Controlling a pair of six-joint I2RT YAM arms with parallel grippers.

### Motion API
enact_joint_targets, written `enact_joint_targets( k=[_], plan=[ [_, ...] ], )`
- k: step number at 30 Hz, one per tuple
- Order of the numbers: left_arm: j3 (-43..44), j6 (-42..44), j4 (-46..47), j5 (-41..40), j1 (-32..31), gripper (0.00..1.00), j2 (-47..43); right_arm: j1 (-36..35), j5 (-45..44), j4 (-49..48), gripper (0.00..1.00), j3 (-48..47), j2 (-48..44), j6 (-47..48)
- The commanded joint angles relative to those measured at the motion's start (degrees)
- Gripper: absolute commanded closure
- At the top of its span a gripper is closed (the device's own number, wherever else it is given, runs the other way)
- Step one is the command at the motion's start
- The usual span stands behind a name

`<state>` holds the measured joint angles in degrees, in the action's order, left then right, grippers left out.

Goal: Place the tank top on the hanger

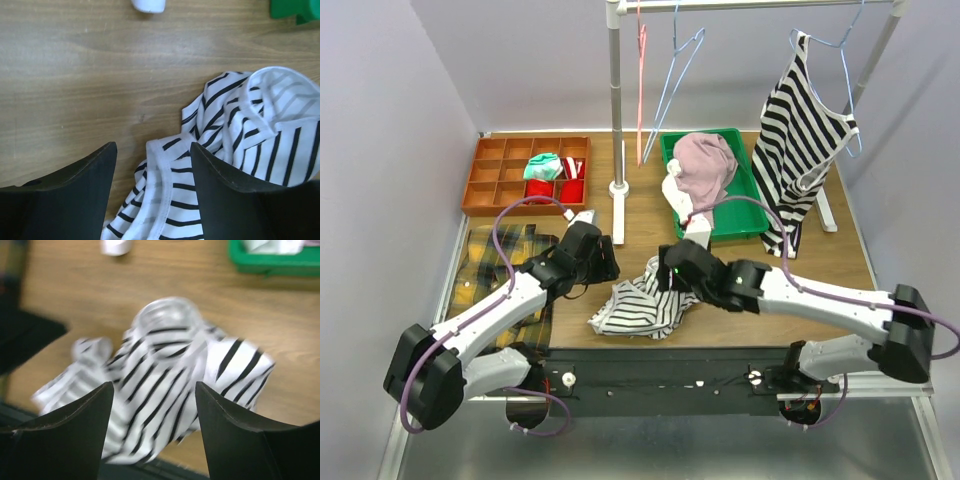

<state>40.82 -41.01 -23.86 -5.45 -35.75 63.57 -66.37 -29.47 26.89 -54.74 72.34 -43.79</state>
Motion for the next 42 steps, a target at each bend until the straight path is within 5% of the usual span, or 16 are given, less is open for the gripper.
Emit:
enact_joint_targets(
  k=[1, 9, 21, 24, 26, 27, 30, 42],
  plan=[
    [-5.13, -5.39, 2.67, 1.67, -0.38, 0.31, -2.75, 7.56, 3.63, -3.51, 0.28, -4.66, 7.89, 10.74],
    [-9.35, -10.75, 9.08, 4.31, -0.38, 0.39, -2.05, 10.47, 10.92, -8.26, 0.34, -10.38, 21.17, 13.03],
    [-14.18, -15.32, 17.87, 8.18, -0.38, 0.50, 0.50, 11.00, 15.50, -11.95, 0.40, -8.54, 25.93, 9.60],
    [-13.93, -15.67, 19.72, 8.35, -0.46, 0.62, 1.03, 11.61, 16.11, -12.05, 0.54, -8.28, 26.10, 8.99],
    [-13.31, -15.76, 20.08, 8.97, -0.38, 0.72, 1.29, 11.87, 15.07, -11.34, 0.72, -8.80, 25.84, 8.72],
    [-12.79, -15.68, 19.64, 8.79, -0.46, 0.87, 1.03, 12.05, 14.54, -10.64, 0.79, -8.80, 24.53, 8.64],
    [-10.69, -14.62, 16.32, 7.22, -0.38, 1.00, -1.86, 12.67, 11.64, -8.80, 0.95, -8.63, 19.98, 8.37],
    [15.91, -5.06, -4.60, -6.58, -0.20, 1.00, -11.98, 12.93, -2.33, 1.22, 0.99, -17.57, -1.22, 9.68]
  ],
)
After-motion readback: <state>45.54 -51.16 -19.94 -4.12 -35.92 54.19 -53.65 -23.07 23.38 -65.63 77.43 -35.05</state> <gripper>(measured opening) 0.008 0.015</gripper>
